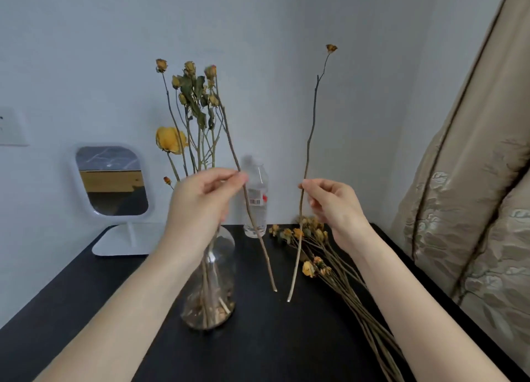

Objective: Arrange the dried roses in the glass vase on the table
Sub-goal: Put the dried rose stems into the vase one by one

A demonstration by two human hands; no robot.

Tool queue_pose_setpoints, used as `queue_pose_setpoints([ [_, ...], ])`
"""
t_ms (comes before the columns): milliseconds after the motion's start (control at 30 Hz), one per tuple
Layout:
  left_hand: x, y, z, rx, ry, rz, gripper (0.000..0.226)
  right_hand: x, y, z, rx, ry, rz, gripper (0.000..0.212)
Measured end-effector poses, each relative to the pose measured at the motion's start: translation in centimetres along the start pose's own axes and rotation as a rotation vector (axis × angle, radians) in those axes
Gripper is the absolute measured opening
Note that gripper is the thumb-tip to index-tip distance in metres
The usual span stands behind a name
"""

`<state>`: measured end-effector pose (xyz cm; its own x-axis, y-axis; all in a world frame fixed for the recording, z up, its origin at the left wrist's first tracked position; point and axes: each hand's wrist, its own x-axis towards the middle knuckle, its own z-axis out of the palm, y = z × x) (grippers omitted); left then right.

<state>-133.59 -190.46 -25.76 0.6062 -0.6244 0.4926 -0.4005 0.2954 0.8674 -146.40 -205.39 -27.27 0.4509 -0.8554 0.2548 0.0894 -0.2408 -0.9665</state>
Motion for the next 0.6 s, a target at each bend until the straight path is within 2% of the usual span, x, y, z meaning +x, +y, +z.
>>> queue_pose_setpoints([
  [133,2.4,2.6,-4.0,-0.04,0.179,0.042,0.007,0.1,-2.1,3.0,0.047,-0.05,-0.057,0.014],
  [300,4.7,4.7,-7.3,0.006,0.318,0.142,0.012,0.0,-3.3,5.2,0.027,-0.088,-0.116,0.013],
  [433,5.6,4.8,-8.1,0.104,0.35,0.199,0.015,-0.1,-3.0,5.6,0.01,-0.095,-0.108,0.013],
  [600,5.9,3.5,-7.9,0.224,0.314,0.232,0.012,0.0,-2.8,5.8,0.004,-0.085,-0.097,0.013],
])
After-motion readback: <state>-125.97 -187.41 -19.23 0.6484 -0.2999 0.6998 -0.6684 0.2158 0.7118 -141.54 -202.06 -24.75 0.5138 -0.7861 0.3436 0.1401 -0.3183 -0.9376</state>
